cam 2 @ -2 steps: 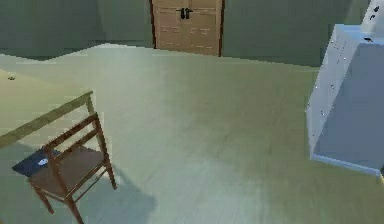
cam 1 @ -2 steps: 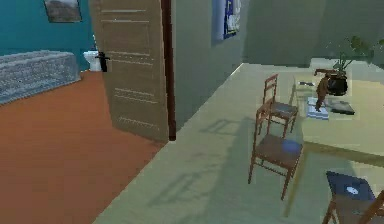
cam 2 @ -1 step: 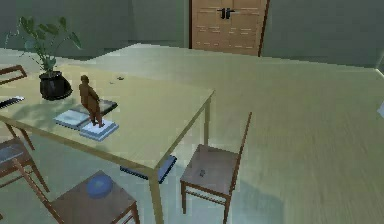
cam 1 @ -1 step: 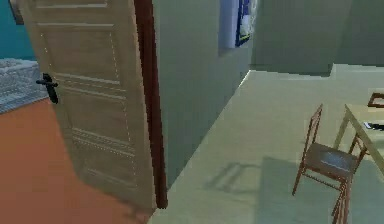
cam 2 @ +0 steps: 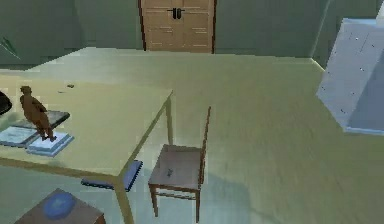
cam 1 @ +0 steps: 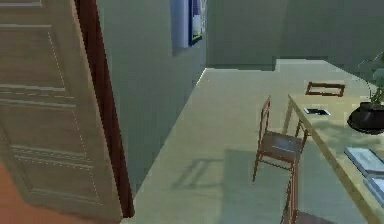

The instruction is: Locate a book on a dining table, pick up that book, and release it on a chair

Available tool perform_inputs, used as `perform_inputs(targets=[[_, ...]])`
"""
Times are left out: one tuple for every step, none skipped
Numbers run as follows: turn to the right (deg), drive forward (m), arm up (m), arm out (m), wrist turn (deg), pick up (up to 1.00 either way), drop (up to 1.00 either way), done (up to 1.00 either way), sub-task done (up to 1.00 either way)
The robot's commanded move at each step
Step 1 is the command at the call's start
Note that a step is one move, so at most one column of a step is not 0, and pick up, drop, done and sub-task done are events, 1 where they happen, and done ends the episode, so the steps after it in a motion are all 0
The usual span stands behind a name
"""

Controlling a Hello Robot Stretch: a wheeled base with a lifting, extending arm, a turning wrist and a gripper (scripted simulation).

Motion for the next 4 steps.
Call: perform_inputs(targets=[[0.0, 0.05, 0.00, 0.00, 0.0, 0.00, 0.00, 0.00, 0.00], [27.0, 0.00, 0.00, 0.00, 0.0, 0.00, 0.00, 0.00, 0.00], [0.0, 0.45, 0.00, 0.00, 0.0, 0.00, 0.00, 0.00, 0.00], [-45.0, 0.00, 0.00, 0.00, 0.0, 0.00, 0.00, 0.00, 0.00]])
